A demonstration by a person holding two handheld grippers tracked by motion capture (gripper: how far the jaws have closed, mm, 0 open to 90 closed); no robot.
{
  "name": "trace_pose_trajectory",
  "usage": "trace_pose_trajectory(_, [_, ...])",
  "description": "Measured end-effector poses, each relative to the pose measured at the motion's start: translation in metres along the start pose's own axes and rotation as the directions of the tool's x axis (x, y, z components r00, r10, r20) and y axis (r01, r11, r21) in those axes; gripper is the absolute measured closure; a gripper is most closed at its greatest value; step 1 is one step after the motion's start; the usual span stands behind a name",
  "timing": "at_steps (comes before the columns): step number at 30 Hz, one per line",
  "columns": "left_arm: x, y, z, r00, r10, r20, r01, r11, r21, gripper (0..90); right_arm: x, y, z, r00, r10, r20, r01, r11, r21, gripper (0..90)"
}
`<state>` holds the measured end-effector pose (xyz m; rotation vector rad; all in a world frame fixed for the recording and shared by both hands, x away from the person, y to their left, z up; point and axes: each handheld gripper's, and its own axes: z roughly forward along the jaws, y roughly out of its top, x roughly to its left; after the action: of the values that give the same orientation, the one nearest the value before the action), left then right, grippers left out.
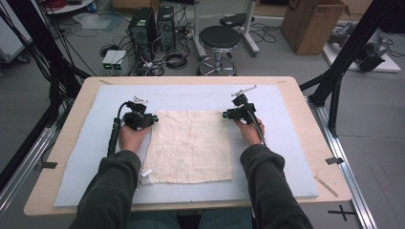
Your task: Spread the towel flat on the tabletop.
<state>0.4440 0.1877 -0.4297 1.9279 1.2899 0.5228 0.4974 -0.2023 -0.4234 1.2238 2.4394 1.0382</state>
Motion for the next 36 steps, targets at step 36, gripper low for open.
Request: trace_pose_trajectory(36, [0.01,-0.012,-0.053,0.9913,0.042,0.125,-0.026,0.992,-0.124,53.0,0.023,-0.004,-0.047,0.9931,-0.084,-0.082,0.073,0.989,-0.131,44.0])
